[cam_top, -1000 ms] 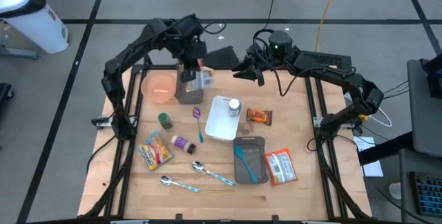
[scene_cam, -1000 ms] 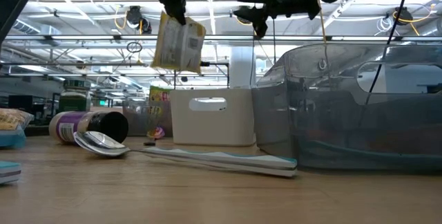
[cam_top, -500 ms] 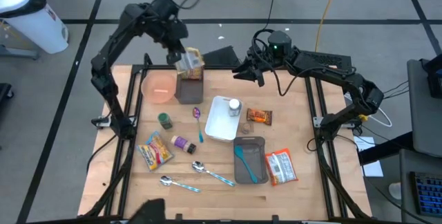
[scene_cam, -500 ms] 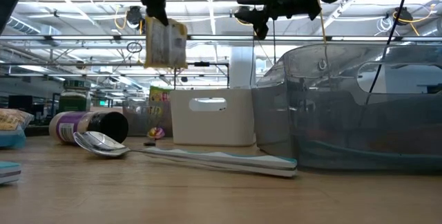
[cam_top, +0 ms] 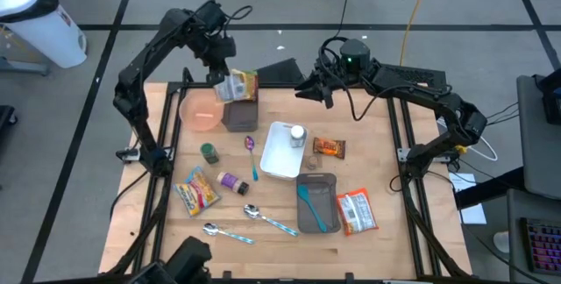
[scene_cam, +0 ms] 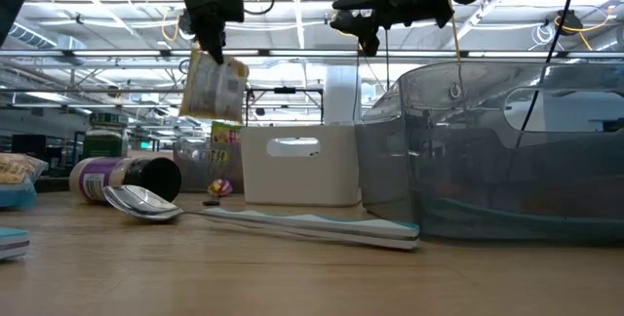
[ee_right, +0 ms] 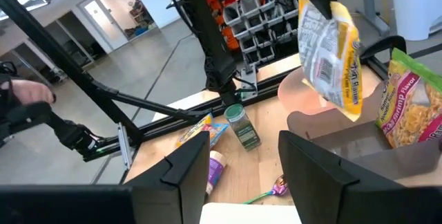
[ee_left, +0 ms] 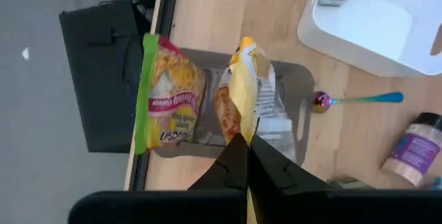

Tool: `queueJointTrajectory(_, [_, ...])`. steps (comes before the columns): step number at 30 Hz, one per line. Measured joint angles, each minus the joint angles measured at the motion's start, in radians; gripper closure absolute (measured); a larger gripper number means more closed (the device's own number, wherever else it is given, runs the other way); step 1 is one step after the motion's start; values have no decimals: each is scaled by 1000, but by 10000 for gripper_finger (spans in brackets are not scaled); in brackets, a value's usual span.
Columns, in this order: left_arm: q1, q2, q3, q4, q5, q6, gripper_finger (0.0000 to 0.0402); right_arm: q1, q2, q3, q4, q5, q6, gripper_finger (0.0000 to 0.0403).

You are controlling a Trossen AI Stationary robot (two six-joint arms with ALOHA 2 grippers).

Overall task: Pick & Place Food Item
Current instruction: Put the yellow noodle pack into the top black bin

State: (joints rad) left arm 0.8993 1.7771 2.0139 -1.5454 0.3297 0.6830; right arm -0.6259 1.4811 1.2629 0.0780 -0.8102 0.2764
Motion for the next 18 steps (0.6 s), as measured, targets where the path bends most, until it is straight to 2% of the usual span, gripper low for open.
queueJointTrajectory(7, [22,0,-52,79,40,89,401,0,0,0,0,6,17,239])
queueJointTrajectory(18, [39,3,-56,150,62,154,401,0,0,0,0,52,26,242])
